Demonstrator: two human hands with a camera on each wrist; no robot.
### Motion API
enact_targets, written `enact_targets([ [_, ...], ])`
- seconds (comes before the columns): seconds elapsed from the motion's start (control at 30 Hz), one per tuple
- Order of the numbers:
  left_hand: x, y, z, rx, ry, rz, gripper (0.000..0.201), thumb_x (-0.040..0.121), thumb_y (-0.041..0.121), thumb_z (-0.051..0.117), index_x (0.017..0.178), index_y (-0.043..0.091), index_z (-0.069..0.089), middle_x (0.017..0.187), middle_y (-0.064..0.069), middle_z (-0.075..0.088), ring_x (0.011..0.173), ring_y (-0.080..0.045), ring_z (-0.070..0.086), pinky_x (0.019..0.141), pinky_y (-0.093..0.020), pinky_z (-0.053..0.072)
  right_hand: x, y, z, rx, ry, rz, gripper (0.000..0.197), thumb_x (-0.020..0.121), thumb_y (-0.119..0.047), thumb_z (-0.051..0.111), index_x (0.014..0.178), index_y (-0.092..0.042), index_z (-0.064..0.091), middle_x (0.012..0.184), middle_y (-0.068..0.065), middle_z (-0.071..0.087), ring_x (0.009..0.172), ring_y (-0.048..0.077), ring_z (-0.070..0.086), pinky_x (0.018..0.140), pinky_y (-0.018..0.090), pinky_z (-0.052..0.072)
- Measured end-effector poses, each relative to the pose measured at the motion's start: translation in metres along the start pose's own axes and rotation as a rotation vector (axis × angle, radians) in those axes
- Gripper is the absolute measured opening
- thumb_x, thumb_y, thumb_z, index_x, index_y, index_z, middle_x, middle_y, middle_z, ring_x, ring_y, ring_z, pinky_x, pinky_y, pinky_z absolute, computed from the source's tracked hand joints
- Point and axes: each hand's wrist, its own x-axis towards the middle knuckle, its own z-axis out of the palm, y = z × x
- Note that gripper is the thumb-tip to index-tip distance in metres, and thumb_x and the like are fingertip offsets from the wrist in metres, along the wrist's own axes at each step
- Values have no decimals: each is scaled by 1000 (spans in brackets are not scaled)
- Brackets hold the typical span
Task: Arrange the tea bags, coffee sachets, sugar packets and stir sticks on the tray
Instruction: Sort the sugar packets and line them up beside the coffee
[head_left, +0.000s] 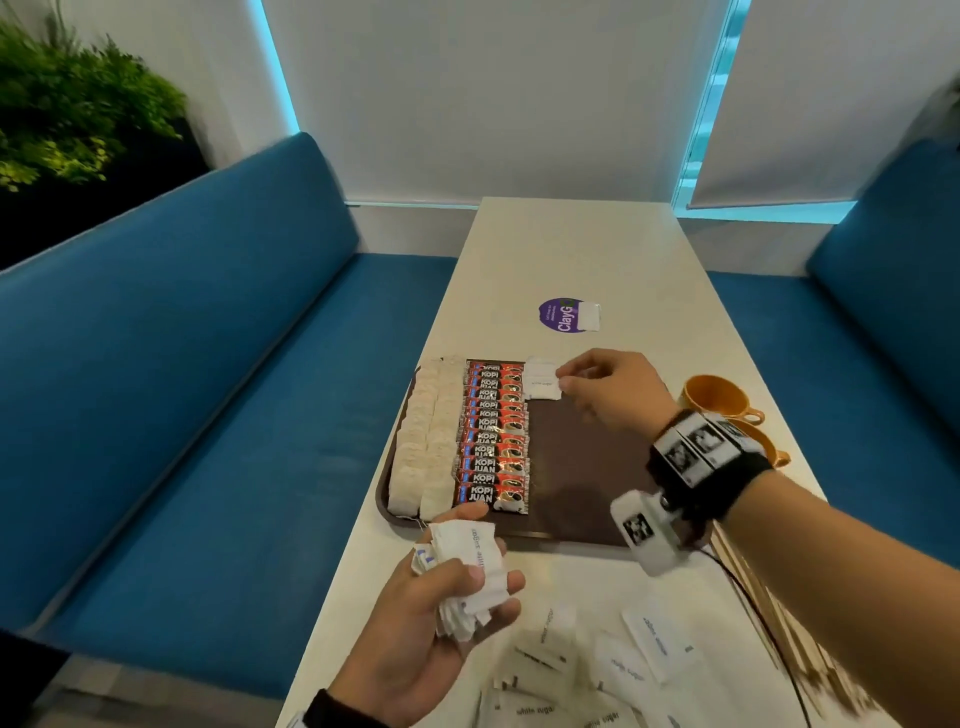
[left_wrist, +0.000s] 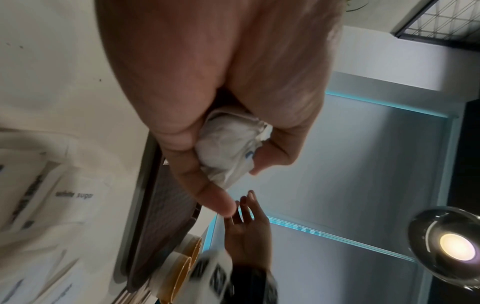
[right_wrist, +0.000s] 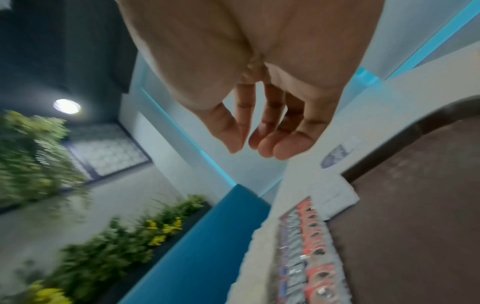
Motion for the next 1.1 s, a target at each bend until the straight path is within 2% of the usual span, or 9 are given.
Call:
enact_targets([
  [0.1, -12, 2, 10, 40, -34, 28, 58, 61, -7, 69, 118, 5, 72, 108, -27, 70, 99, -51, 70, 63, -46, 61, -74, -18, -10, 104, -115, -29, 4, 92, -13, 74, 93, -15, 76, 74, 8, 68, 63, 16, 59, 64, 33, 54],
  [0.2, -26, -1, 20, 98, -44, 33, 60, 65, -5, 72, 124, -5, 62, 107, -30, 69, 102, -51, 69, 63, -46, 61, -141, -23, -16, 208, -203, -21, 4, 92, -18, 74, 94, -18, 78, 81, 11, 72, 67, 15, 63, 68, 29, 57],
  [0.3, -38, -6, 29, 211, -42, 33, 59, 69, 1, 74, 125, -5, 58, 106, -28, 68, 98, -44, 70, 63, -41, 59, -187, -17, -12, 288, -250, -15, 10, 90, -25, 74, 95, -18, 79, 84, 7, 74, 71, 19, 67, 69, 32, 59],
  [0.4, -46, -14, 38, 313, -28, 26, 56, 73, 7, 76, 126, -3, 60, 105, -25, 70, 93, -36, 71, 60, -36, 56, -219, -7, -4, 413, -263, 11, 24, 82, -34, 77, 96, -15, 80, 89, 16, 73, 70, 21, 65, 66, 32, 55],
  [0.67, -61, -27, 51, 397, -46, 34, 37, 77, 13, 81, 113, 12, 73, 99, -19, 71, 74, -31, 66, 47, -27, 48, -242, 11, -6, 489, -183, 3, 36, 78, -38, 87, 94, -7, 78, 92, 24, 71, 75, 29, 63, 65, 34, 53],
  [0.77, -64, -30, 52, 369, -3, 42, 38, 71, 6, 82, 107, 12, 73, 91, -18, 66, 69, -31, 64, 46, -26, 46, -241, 9, -15, 533, -122, 22, 28, 79, -28, 79, 95, -5, 78, 92, 20, 75, 79, 32, 67, 63, 33, 57],
  [0.9, -66, -30, 54, 302, 3, 16, 48, 75, 7, 81, 121, 11, 65, 91, -13, 61, 69, -29, 59, 46, -24, 40, -240, 5, -24, 631, -105, 59, 21, 87, -5, 74, 107, -4, 74, 94, 23, 75, 71, 37, 64, 55, 31, 57],
  [1.0, -67, -29, 61, 293, 1, -29, 31, 82, 16, 83, 108, 14, 67, 89, -11, 57, 69, -28, 57, 46, -22, 36, -242, 4, -26, 667, -108, 35, 19, 86, 1, 74, 105, -2, 73, 97, 25, 73, 74, 39, 67, 59, 35, 61],
  [1.1, -68, -34, 64, 272, -13, -70, 23, 82, 24, 85, 95, 19, 66, 89, -11, 57, 67, -29, 56, 45, -22, 36, -244, 4, -27, 566, -91, -62, 19, 82, 2, 78, 100, -5, 75, 95, 14, 76, 85, 31, 73, 71, 35, 63],
])
